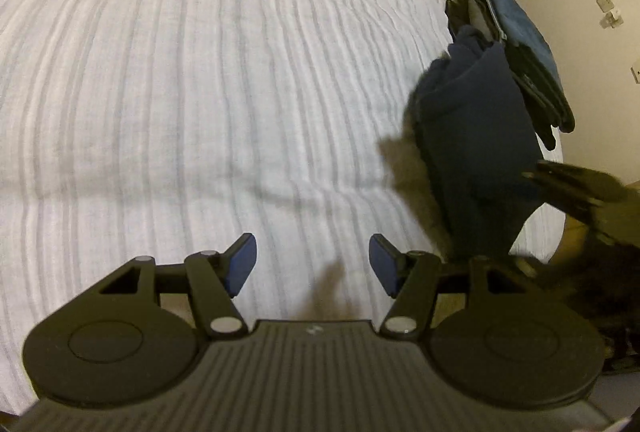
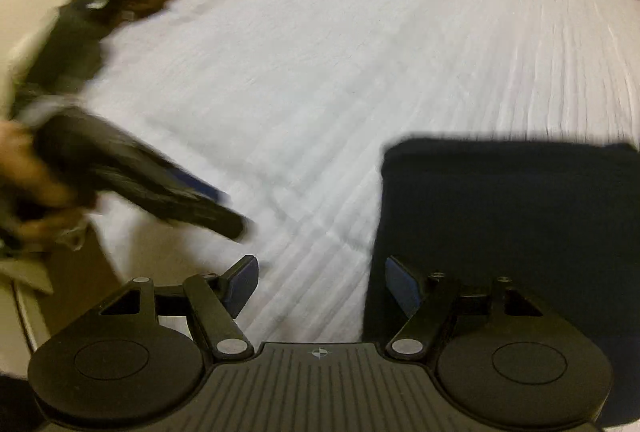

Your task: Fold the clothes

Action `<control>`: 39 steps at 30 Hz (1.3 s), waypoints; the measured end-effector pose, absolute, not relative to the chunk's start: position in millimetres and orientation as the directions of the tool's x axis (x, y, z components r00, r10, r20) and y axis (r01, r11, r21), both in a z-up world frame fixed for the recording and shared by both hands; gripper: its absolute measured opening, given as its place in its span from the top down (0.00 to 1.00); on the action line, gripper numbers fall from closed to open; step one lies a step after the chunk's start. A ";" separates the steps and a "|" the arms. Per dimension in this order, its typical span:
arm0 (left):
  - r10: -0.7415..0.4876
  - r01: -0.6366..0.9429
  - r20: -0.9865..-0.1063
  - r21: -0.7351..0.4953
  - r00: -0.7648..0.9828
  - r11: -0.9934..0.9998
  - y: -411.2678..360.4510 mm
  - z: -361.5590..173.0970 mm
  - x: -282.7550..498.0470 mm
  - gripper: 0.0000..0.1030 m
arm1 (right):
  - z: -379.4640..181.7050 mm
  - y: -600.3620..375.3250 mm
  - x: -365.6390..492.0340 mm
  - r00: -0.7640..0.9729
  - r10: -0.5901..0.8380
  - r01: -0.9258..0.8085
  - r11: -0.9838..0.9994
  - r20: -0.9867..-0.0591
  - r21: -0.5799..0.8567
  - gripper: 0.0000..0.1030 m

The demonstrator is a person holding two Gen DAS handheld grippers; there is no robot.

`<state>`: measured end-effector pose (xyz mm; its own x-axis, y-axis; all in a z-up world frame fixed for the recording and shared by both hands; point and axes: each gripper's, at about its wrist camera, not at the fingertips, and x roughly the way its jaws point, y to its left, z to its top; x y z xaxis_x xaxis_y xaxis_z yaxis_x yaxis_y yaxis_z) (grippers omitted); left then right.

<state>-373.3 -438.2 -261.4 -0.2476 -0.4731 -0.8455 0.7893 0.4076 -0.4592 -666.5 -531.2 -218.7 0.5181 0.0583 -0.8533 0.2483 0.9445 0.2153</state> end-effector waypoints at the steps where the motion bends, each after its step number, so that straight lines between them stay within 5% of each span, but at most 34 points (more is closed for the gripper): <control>1: -0.477 0.788 -0.844 -0.461 -0.246 0.409 -432.4 -261.2 -370.6 0.44 | -223.3 -536.3 -665.8 0.514 0.063 0.267 0.936 -0.856 0.229 0.30; 6: -0.515 0.778 -0.816 -0.494 -0.262 0.388 -414.1 -260.4 -368.1 0.44 | -246.1 -561.6 -662.2 0.493 0.087 0.360 0.886 -0.866 0.294 0.63; 11: -0.549 0.779 -0.772 -0.544 -0.320 0.311 -416.0 -260.7 -387.4 0.43 | -248.0 -571.4 -652.0 0.470 0.118 0.422 0.840 -0.875 0.340 0.59; 12: -0.553 0.780 -0.762 -0.554 -0.335 0.290 -419.6 -260.5 -394.2 0.43 | -239.7 -572.5 -655.0 0.481 0.121 0.426 0.833 -0.868 0.352 0.43; 14: -0.560 0.778 -0.742 -0.576 -0.369 0.251 -428.9 -259.8 -408.1 0.43 | -223.3 -575.4 -662.0 0.503 0.118 0.434 0.822 -0.856 0.369 0.25; 23: -0.556 0.788 -0.705 -0.600 -0.441 0.135 -495.7 -257.5 -454.7 0.41 | -199.6 -686.8 -747.4 0.472 -0.094 0.585 0.778 -0.877 0.231 0.25; 30: -0.526 0.789 -0.742 -0.582 -0.415 0.197 -542.2 -268.9 -463.9 0.41 | -266.7 -785.9 -757.7 0.522 0.125 0.565 0.690 -0.844 0.452 0.23; 33: -0.494 0.800 -0.775 -0.555 -0.395 0.230 -552.6 -277.5 -469.2 0.41 | -293.7 -804.5 -760.4 0.554 0.216 0.513 0.672 -0.804 0.534 0.09; 37: -0.458 0.811 -0.804 -0.528 -0.380 0.252 -560.7 -286.4 -477.1 0.41 | -312.0 -811.3 -767.2 0.600 0.318 0.467 0.606 -0.734 0.644 0.09; 39: -0.451 0.813 -0.810 -0.522 -0.376 0.260 -563.4 -288.0 -478.9 0.40 | -310.7 -814.0 -769.9 0.609 0.354 0.459 0.573 -0.710 0.679 0.38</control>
